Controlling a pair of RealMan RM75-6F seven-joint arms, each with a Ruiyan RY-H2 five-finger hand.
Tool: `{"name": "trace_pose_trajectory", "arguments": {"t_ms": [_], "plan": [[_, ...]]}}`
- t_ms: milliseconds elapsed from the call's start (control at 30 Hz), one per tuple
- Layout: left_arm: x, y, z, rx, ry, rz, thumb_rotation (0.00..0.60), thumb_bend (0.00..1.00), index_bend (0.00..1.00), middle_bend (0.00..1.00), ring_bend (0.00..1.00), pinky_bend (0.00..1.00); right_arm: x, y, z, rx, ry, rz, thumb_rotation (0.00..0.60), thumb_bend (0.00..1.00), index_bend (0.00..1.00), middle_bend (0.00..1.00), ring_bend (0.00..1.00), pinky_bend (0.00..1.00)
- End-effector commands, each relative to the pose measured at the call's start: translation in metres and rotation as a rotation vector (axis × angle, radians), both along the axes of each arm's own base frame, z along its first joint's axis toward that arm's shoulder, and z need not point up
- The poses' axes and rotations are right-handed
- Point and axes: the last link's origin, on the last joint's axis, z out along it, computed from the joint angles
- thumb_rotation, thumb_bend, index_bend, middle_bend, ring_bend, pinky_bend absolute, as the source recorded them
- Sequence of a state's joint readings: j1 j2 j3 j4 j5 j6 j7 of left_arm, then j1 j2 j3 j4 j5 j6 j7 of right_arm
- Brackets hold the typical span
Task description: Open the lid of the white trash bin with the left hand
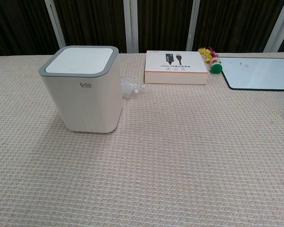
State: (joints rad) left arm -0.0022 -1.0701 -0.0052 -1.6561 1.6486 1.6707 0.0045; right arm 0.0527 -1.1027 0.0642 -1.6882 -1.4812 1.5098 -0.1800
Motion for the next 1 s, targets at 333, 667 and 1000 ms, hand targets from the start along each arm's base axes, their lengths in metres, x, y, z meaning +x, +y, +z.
{"name": "trace_pose_trajectory", "arguments": {"t_ms": [333, 667, 1000], "plan": [[-0.001, 0.0, -0.001, 0.014, 0.017, 0.015, 0.6, 0.21, 0.28, 0.17, 0.03, 0.09, -0.001, 0.002, 0.003, -0.007, -0.003, -0.023, 0.6, 0.3, 0.16, 0.11, 0.09, 0.02], [0.003, 0.002, -0.006, -0.006, 0.016, -0.01, 0.6, 0.21, 0.27, 0.17, 0.03, 0.1, -0.003, 0.0, 0.0, 0.02, -0.001, -0.025, 0.6, 0.3, 0.16, 0.11, 0.09, 0.02], [0.015, 0.008, -0.013, -0.038, 0.013, -0.109, 0.6, 0.23, 0.26, 0.43, 0.35, 0.32, -0.004, -0.001, 0.001, 0.014, -0.011, -0.034, 0.6, 0.3, 0.16, 0.11, 0.09, 0.02]]}}
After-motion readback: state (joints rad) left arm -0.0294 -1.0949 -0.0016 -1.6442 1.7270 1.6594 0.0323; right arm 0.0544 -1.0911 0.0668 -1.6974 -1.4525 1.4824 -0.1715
